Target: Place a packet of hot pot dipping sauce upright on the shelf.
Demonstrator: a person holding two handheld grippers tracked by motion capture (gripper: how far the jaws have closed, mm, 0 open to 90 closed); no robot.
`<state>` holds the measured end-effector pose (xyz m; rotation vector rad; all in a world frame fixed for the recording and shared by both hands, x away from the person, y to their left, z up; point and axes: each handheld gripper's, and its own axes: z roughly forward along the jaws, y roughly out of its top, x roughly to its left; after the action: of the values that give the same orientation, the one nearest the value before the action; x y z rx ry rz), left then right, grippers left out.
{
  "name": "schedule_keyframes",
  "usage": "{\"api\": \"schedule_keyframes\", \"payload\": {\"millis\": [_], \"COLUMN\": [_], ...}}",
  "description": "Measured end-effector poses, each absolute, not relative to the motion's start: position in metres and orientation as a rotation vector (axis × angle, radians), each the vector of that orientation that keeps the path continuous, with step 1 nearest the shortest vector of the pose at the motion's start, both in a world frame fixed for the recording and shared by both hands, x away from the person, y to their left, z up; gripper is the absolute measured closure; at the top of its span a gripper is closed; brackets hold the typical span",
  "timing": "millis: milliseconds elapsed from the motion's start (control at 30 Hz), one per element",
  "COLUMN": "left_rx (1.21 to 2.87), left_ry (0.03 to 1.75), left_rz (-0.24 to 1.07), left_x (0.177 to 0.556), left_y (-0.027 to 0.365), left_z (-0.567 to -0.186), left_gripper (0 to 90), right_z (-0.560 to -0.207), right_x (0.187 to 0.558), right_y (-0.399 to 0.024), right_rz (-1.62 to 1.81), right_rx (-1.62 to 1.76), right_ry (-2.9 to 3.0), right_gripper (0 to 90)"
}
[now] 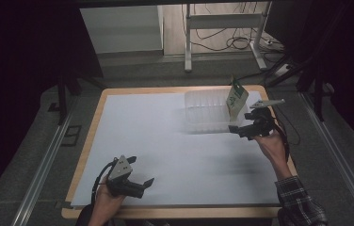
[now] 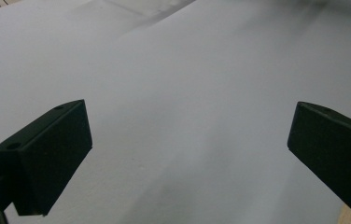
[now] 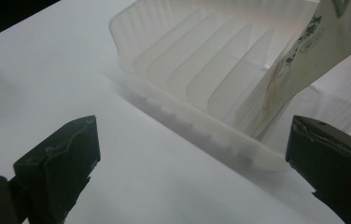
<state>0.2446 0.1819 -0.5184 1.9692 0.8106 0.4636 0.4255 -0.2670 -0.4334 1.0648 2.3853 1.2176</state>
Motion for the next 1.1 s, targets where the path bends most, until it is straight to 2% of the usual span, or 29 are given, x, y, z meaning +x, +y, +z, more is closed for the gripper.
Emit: {"api": "schedule_keyframes", "payload": {"millis": [233, 1100], "left_rx": [1.97, 1.973], "left_ry": [0.809, 0.805], "left_rz": [0.463, 0.462], "left_x": [0.245, 0.244], "left_y": [0.182, 0.182], "left_z": [-0.518, -0.518], "left_gripper": [0.0, 0.0], "right_z": [-0.437, -0.446], "right_x": [0.42, 0.389], "right_y": [-0.266, -0.254], "right_rz": [1.224, 1.222], "right_rx": [1.063, 1.049], "right_ry": [2.384, 2.436], "right_gripper": [0.0, 0.0]}}
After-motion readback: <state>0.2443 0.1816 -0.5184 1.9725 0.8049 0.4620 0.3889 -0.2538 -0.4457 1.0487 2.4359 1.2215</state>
